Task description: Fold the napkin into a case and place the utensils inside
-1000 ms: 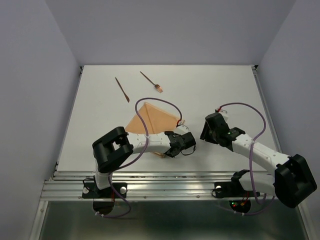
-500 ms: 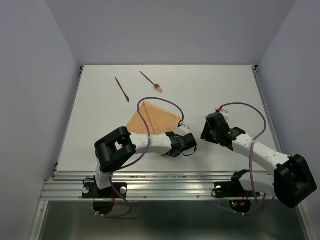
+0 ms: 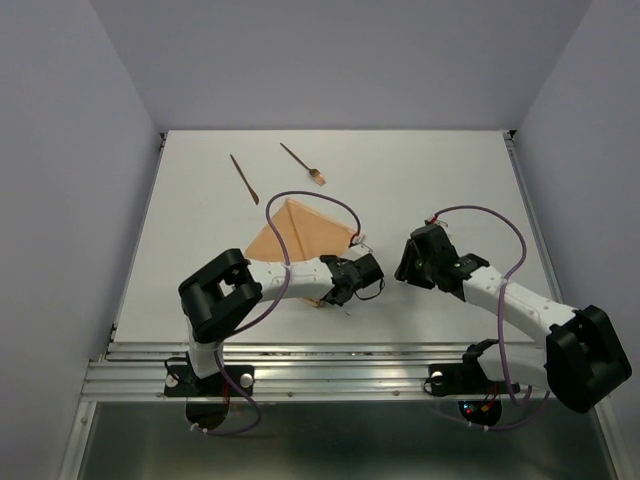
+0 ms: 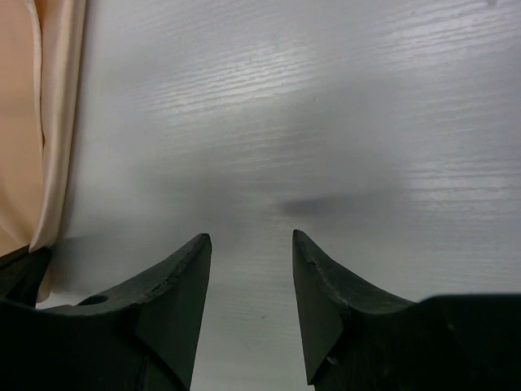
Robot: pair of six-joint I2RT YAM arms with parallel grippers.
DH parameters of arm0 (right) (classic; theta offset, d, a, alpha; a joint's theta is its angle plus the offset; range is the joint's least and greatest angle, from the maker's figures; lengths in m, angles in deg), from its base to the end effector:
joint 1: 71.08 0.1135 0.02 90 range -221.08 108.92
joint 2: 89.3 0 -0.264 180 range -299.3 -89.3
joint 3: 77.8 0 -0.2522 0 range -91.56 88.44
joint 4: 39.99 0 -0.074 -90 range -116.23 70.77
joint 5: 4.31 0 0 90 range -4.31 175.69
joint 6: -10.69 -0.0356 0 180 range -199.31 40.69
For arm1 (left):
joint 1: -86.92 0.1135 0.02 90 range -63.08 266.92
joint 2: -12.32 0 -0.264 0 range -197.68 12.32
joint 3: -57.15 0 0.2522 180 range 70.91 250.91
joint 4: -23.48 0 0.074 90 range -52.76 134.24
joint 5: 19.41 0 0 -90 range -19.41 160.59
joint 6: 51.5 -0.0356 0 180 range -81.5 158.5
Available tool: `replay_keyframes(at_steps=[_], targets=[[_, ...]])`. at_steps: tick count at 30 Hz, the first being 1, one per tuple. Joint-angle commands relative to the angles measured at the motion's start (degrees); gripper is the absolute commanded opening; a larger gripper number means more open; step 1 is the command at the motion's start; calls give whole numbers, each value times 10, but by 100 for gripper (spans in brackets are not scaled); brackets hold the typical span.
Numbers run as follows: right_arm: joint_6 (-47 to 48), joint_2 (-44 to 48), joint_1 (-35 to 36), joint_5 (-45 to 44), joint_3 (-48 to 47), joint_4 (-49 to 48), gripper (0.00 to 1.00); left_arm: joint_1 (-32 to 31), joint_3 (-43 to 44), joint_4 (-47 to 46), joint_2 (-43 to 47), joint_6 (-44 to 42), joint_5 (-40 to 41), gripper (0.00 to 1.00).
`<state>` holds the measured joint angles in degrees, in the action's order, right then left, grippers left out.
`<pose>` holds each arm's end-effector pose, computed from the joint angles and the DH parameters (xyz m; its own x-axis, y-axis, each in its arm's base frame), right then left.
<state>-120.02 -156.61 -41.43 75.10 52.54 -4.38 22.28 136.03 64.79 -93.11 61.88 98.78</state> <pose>0.1976 0.1050 0.1933 -0.7828 0.2921 -0.5495 0.1580 0.9473 0.2785 0.1675 -0.3141 0.1576 -0.6499 0.5546 -0.5196 0.5036 0.8263 0.2521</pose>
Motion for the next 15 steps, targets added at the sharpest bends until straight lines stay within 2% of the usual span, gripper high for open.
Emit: replay_keyframes(at_steps=[1, 6, 9, 15], targets=[[-12, -20, -3, 71, -21, -57, 52, 19, -9, 9, 56, -30, -31, 0], [-52, -65, -3, 101, -31, -132, 66, 26, -10, 0, 90, -42, -50, 0], [-75, -108, -3, 142, -45, -184, 71, 26, -14, -9, 96, -41, -61, 0], [-122, -192, -3, 167, -76, -264, 73, 29, -18, -13, 102, -40, -67, 0]])
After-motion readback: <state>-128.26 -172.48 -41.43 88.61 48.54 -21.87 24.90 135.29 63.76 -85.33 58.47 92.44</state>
